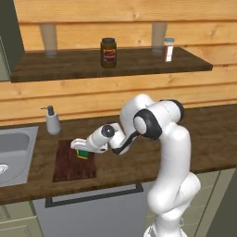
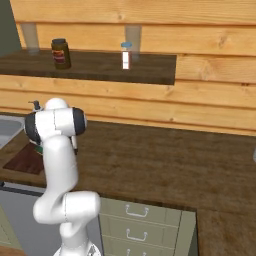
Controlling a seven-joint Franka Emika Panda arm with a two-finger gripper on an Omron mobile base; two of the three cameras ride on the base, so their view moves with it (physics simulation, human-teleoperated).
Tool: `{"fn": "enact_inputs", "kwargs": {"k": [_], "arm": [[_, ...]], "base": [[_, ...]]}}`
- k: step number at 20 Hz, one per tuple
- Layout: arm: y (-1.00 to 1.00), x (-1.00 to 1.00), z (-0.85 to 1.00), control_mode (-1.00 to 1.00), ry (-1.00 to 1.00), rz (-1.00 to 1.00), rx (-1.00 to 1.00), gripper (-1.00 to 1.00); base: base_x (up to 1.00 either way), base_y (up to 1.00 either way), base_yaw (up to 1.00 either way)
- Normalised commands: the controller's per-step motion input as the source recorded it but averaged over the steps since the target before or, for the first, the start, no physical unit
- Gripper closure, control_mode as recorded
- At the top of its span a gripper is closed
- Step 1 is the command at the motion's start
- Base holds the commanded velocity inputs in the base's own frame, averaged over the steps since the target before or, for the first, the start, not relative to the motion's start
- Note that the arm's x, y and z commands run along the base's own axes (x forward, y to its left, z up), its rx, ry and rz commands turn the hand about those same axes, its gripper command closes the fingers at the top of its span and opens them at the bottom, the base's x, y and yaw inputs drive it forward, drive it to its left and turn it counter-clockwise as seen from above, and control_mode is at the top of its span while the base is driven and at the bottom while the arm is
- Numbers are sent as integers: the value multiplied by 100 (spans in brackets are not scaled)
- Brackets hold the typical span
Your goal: Pick up the sponge from the counter and clean the cutting board by briefly scrubbing or pressing down on the cutting board. Once finished, release the sponge.
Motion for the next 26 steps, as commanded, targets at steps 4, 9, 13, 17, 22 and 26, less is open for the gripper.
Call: {"fn": "enact_inputs", "kwargs": {"k": [4, 9, 13, 17, 22, 26], "arm": [[-89, -39, -60, -100, 15, -8, -44, 100], [-60, -58, -91, -100, 21, -15, -63, 100], [-73, -53, -98, -100, 25, -16, -70, 100], [-22, -40, -95, -100, 36, -12, -88, 100], [99, -50, -99, -100, 27, -10, -94, 100], [100, -64, -16, -100, 40, 0, -56, 100]], "base": [[0, 0, 0], [0, 0, 0], [0, 0, 0], [0, 0, 0], [0, 0, 0], [0, 0, 0]]}}
